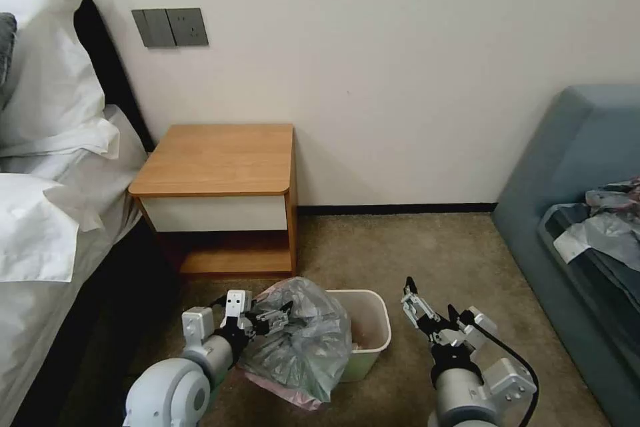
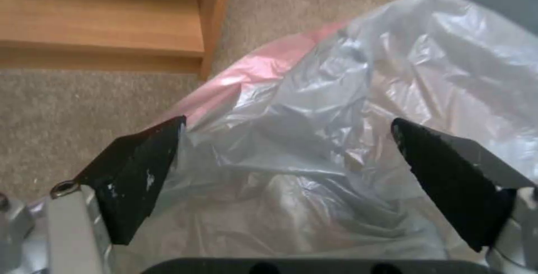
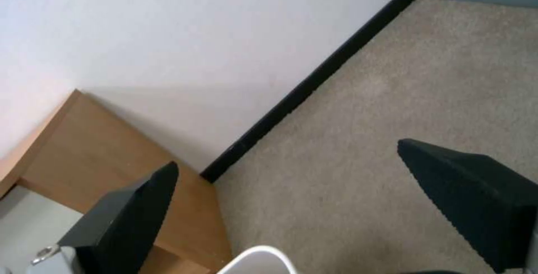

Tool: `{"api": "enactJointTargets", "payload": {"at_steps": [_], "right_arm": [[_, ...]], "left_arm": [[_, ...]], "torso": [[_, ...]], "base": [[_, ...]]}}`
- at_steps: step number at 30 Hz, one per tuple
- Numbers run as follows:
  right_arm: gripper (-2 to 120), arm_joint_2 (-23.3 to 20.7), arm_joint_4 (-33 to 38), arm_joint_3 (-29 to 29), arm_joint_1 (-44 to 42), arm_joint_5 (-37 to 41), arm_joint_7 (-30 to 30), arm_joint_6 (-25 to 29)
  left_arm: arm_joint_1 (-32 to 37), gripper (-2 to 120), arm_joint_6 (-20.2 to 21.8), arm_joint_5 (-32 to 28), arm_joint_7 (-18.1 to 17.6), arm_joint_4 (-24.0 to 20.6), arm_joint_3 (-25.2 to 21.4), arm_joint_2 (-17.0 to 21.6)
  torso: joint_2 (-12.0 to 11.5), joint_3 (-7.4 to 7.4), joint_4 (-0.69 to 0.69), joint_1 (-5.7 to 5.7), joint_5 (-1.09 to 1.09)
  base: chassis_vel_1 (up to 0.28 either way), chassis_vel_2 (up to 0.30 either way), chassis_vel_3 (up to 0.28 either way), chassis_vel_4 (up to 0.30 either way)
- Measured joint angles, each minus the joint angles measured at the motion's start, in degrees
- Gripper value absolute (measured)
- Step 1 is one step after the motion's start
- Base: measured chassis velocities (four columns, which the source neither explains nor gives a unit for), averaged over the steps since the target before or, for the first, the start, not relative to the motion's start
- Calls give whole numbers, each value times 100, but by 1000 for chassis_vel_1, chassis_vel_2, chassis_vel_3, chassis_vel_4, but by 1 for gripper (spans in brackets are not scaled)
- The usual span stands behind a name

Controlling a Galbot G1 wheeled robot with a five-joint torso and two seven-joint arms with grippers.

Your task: Pick up the garbage bag from the table and place it over the trash can.

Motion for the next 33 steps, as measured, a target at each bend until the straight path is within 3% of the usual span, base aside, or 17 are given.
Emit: {"api": "enactJointTargets", "payload": {"at_steps": [12,18,27,33], "right_arm": [[100,53,-38,-31,-60,-134,-15,114],[100,48,-22,-23,-88,-191,-5,181],[100,54,2,-20,-108,-256,-2,223],[100,82,0,-57,-92,-281,-3,228]], "left_arm": [[-63,90,-12,147,-1,271,119,-59],[-89,63,-20,373,12,423,204,-135],[-103,36,-31,540,-23,513,242,-207],[-57,11,-33,601,-236,455,250,-254]], "torso": [[0,0,0,0,0],[0,0,0,0,0],[0,-1,0,0,1],[0,-1,0,0,0]], "base": [[0,0,0,0],[0,0,0,0],[0,0,0,0],[0,0,0,0]]}}
